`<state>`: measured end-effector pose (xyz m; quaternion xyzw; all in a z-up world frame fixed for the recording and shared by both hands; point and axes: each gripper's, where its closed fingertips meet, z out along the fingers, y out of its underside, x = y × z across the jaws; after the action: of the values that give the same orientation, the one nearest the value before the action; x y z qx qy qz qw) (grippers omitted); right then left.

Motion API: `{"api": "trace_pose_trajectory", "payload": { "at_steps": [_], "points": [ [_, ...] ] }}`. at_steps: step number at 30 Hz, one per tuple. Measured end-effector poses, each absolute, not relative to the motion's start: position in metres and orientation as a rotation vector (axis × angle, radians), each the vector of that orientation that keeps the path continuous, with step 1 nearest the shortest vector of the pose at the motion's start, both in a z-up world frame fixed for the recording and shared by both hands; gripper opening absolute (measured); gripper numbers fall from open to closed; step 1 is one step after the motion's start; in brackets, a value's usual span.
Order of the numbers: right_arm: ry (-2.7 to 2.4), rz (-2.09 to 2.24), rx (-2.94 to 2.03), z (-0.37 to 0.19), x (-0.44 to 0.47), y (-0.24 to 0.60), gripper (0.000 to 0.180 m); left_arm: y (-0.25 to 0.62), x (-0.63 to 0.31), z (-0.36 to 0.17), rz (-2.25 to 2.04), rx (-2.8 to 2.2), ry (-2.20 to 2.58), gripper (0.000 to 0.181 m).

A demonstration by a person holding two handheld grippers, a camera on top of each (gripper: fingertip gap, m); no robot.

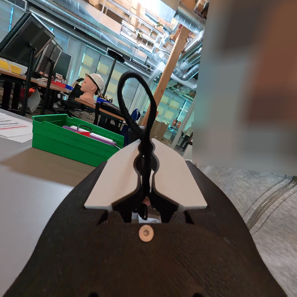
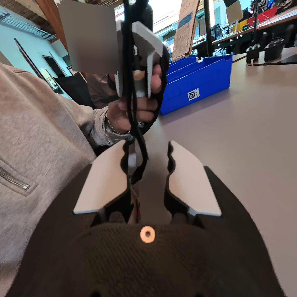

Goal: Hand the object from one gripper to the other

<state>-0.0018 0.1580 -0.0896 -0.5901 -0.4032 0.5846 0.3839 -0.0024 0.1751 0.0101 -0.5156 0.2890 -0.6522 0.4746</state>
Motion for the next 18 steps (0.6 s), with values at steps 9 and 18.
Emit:
{"api": "trace_pose_trajectory", "payload": {
  "at_steps": [9, 18],
  "points": [
    [-1.093, 1.488, -1.414, -0.074, 0.002, 0.146, 0.004, 0.183, -0.003, 0.009, -1.440, -1.256, 0.697, 0.034],
    [-0.862, 1.664, -1.531, -0.068, 0.025, 0.176, 0.004, 0.217, -0.009, -0.014, -1.044, -1.307, 0.685, 0.087]
  ]
}}
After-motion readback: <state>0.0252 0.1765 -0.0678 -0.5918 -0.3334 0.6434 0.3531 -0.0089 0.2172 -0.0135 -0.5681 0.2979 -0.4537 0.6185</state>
